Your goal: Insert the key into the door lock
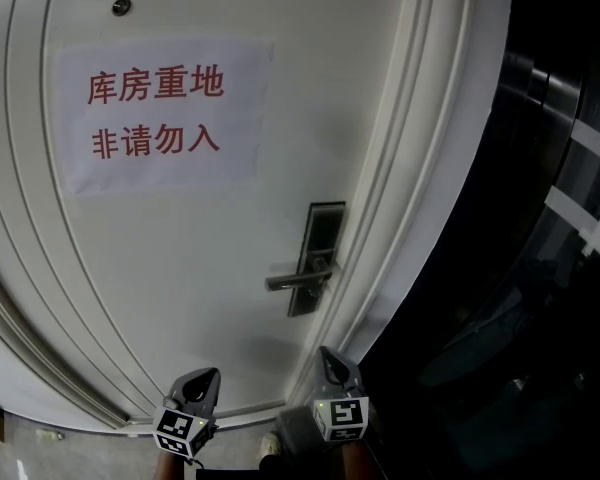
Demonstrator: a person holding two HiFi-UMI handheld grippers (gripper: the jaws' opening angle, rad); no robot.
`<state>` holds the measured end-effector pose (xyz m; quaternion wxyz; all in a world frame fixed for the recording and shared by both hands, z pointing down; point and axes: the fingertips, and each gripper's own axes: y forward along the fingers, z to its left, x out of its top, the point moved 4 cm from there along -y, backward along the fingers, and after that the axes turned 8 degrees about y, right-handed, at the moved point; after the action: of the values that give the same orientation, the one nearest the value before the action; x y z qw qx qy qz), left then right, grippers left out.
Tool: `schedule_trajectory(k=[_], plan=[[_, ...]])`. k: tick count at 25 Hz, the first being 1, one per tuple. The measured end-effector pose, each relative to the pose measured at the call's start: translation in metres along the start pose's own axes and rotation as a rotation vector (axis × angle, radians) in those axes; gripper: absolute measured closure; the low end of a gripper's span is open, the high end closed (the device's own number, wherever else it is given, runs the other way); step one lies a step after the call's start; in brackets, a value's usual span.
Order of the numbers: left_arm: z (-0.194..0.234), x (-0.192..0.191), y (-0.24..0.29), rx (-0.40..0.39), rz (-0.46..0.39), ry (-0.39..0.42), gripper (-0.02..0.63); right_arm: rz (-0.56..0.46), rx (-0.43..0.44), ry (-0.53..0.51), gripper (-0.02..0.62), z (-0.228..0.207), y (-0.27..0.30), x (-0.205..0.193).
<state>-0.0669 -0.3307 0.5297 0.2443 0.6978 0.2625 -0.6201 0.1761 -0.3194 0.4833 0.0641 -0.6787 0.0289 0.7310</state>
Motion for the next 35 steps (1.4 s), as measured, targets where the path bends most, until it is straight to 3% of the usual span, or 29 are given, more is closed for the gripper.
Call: schedule_trajectory(k=[21,35], plan=[[-0.008,-0.002,-0.01,-0.005,0.001,-0.007,0.604,0.074,0.011,0.117,0.594,0.016,-0.029,-0.038],[-0.01,-0.006,-0.014,0.005,0.007,-0.02,0.604,0.089,0.023,0.114,0.594,0.018,-0.034,-0.046]])
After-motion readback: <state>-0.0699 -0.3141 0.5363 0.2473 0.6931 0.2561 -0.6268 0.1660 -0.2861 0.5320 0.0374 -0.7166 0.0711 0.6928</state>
